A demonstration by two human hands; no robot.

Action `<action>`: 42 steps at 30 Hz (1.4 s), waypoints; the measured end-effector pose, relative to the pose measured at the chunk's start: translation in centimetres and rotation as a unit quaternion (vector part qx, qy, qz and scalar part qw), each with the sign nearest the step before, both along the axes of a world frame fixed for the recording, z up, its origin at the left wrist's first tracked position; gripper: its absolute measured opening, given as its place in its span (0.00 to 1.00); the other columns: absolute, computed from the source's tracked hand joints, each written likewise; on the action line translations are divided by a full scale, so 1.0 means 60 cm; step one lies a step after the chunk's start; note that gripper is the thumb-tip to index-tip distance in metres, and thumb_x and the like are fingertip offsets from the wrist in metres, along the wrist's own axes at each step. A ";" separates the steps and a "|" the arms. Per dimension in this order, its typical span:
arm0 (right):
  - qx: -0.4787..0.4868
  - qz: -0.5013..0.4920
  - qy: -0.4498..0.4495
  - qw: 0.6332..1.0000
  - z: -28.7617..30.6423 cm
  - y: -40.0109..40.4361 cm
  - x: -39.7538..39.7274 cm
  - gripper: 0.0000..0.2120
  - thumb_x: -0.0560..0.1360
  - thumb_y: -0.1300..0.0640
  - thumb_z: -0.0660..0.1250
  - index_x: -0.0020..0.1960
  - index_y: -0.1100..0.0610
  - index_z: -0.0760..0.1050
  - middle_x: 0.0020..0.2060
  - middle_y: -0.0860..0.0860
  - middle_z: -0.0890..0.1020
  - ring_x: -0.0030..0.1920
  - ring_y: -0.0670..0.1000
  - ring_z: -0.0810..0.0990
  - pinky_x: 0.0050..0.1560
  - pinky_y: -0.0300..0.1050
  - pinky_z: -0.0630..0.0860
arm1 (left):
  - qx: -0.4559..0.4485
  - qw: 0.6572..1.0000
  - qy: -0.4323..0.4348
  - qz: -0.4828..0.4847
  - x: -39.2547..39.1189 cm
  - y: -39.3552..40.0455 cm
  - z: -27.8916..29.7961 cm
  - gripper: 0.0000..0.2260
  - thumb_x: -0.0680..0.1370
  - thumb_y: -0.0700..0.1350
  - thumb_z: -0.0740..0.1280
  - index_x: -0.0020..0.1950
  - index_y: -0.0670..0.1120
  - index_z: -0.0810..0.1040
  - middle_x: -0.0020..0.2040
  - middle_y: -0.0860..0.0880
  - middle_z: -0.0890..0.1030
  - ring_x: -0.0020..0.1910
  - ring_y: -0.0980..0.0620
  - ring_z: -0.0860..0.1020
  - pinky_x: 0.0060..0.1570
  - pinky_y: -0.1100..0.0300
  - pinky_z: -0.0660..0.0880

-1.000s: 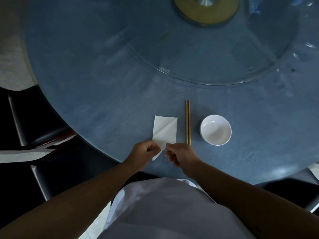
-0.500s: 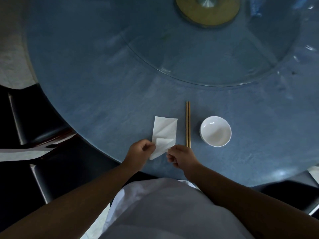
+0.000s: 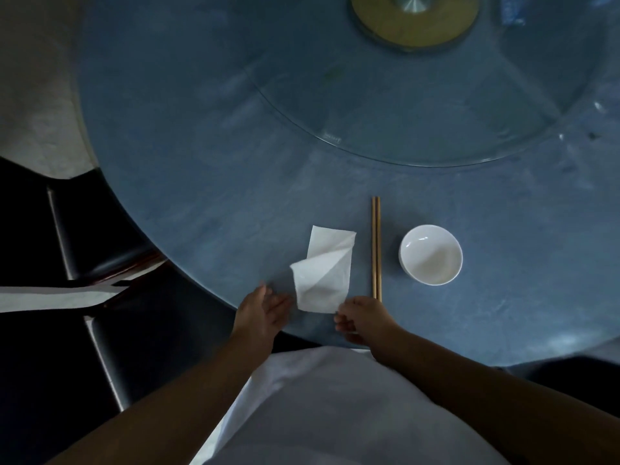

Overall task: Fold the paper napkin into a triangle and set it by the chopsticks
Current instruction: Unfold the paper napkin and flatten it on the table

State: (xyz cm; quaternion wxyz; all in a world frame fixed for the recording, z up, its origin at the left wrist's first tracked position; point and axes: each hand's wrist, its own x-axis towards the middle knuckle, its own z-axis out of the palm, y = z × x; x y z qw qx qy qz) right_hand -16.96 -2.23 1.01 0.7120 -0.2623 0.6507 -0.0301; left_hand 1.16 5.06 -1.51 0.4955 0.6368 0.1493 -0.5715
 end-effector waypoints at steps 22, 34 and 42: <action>-0.092 0.081 0.032 0.992 -0.028 0.001 0.003 0.18 0.70 0.68 0.67 0.24 0.55 0.75 0.20 0.49 0.75 0.24 0.48 0.74 0.24 0.35 0.68 | -0.217 0.525 -0.449 -0.690 -0.014 -0.071 0.001 0.24 0.69 0.64 0.65 0.59 0.51 0.78 0.57 0.51 0.80 0.56 0.50 0.75 0.55 0.54 0.72; -0.086 0.076 0.030 0.993 -0.018 -0.024 0.008 0.07 0.70 0.66 0.69 0.34 0.60 0.77 0.34 0.62 0.78 0.32 0.52 0.75 0.34 0.43 0.71 | -0.149 0.750 -0.401 -0.504 -0.014 -0.080 0.017 0.09 0.75 0.42 0.69 0.36 0.41 0.76 0.29 0.49 0.74 0.29 0.58 0.69 0.35 0.60 0.68; -0.084 0.092 0.059 0.990 -0.030 -0.018 -0.007 0.12 0.70 0.64 0.68 0.28 0.57 0.77 0.28 0.57 0.77 0.31 0.54 0.74 0.36 0.47 0.70 | 0.005 0.955 -0.239 -0.177 0.040 -0.016 0.004 0.08 0.72 0.47 0.65 0.37 0.45 0.78 0.36 0.40 0.80 0.38 0.44 0.80 0.37 0.54 0.74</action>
